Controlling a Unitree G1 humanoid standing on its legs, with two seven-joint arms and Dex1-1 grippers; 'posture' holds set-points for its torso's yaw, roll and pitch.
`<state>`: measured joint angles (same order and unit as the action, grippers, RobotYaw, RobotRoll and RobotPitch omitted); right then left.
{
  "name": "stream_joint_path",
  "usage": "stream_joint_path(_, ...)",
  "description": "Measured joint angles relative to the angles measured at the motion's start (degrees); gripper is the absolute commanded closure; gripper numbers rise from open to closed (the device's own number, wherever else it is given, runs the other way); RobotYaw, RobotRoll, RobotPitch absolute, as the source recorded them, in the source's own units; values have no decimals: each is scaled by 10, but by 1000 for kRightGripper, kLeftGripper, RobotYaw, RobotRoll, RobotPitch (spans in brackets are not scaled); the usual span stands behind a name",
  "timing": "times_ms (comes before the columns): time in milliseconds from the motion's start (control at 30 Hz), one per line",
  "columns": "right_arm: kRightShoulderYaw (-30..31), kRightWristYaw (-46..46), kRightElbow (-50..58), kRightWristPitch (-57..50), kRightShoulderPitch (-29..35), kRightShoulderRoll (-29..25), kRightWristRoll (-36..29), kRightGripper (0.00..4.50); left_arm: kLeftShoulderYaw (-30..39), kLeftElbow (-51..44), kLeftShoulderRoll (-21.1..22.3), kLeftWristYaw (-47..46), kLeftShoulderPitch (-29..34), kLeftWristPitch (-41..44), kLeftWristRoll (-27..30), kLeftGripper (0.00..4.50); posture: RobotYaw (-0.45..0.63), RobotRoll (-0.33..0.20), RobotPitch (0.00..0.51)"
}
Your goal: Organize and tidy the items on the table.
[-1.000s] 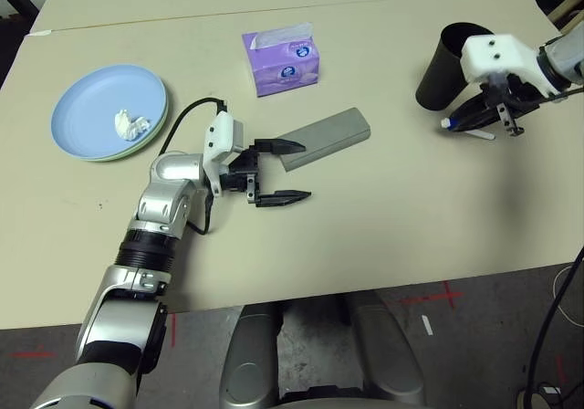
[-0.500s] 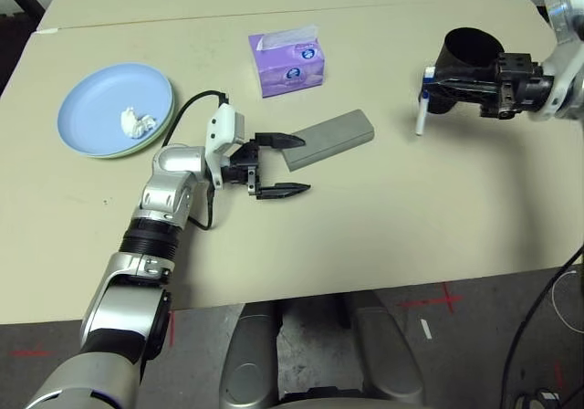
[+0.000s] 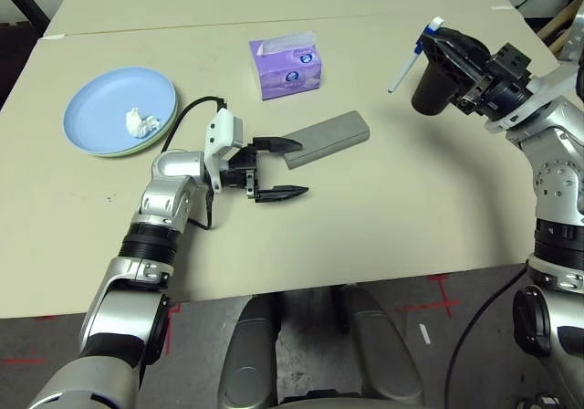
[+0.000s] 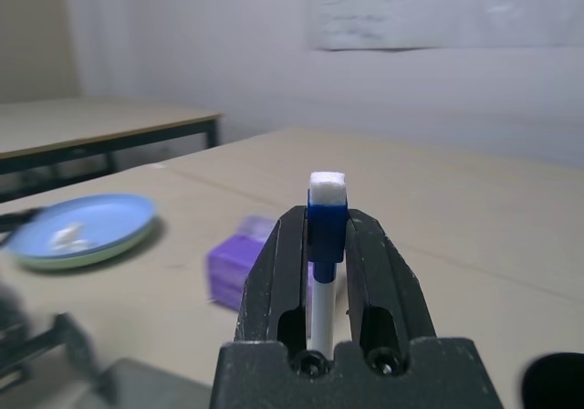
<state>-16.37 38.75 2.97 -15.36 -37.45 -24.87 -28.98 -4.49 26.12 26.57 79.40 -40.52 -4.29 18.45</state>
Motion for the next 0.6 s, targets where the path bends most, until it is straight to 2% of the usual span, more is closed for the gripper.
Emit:
stream_joint_path(300,0,-123,-38,116,6,47,83,4081,0,9,0,0,-5,-4,-3,0,0,0,197)
stream_joint_path(600,-3,-161,-91,180,-31,39,96,4081,0,9,4,0,-5,-5,-3,0,4,0,185)
